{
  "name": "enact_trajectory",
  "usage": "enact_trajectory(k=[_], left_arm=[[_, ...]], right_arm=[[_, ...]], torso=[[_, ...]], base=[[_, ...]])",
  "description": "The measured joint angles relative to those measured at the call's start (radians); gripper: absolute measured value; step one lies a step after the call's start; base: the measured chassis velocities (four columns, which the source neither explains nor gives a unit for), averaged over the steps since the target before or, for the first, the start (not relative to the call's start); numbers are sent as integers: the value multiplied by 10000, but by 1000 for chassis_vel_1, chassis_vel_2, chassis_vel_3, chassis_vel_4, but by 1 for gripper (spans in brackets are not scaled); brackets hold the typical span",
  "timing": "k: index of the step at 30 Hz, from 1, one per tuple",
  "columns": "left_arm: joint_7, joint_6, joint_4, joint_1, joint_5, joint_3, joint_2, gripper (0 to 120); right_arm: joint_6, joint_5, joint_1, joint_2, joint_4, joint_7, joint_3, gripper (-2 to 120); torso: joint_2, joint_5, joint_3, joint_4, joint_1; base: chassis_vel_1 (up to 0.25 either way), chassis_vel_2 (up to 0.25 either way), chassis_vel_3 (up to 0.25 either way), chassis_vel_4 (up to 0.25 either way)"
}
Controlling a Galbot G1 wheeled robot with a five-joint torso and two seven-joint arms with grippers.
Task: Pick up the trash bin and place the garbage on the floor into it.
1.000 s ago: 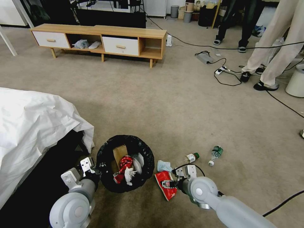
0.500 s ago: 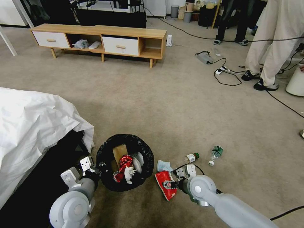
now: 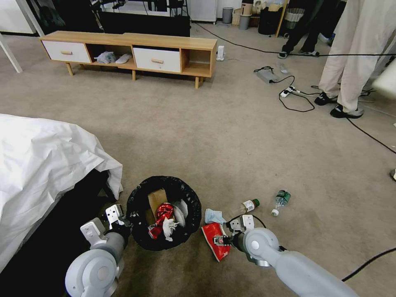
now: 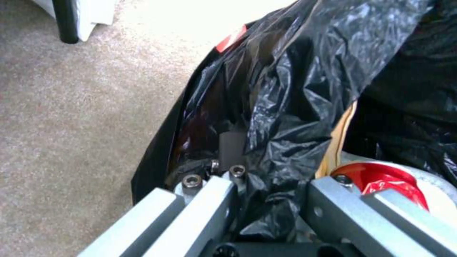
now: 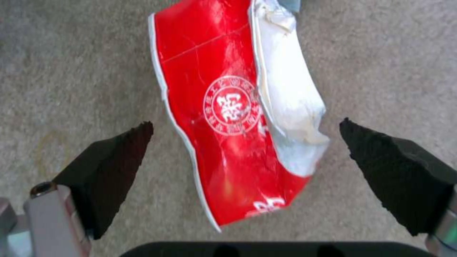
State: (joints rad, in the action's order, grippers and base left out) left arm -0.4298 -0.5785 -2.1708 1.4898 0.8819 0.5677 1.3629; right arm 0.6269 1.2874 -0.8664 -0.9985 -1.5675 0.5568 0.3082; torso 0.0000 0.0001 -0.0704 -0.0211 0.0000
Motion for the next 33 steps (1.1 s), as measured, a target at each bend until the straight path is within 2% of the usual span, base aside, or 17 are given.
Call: enact_trajectory(k=[12, 33], left_arm=[[7, 14, -148, 113, 11, 90, -39, 0], [30, 31, -313, 264, -153, 6, 113, 0]], right_arm=[[-92, -319, 209, -90, 783, -262, -56, 100], [-151, -615, -30, -10, 926, -428, -446, 100]], torso=[[0, -1, 0, 0, 0], [0, -1, 0, 0, -1]], base=[[0, 0, 0, 0], [0, 0, 0, 0]])
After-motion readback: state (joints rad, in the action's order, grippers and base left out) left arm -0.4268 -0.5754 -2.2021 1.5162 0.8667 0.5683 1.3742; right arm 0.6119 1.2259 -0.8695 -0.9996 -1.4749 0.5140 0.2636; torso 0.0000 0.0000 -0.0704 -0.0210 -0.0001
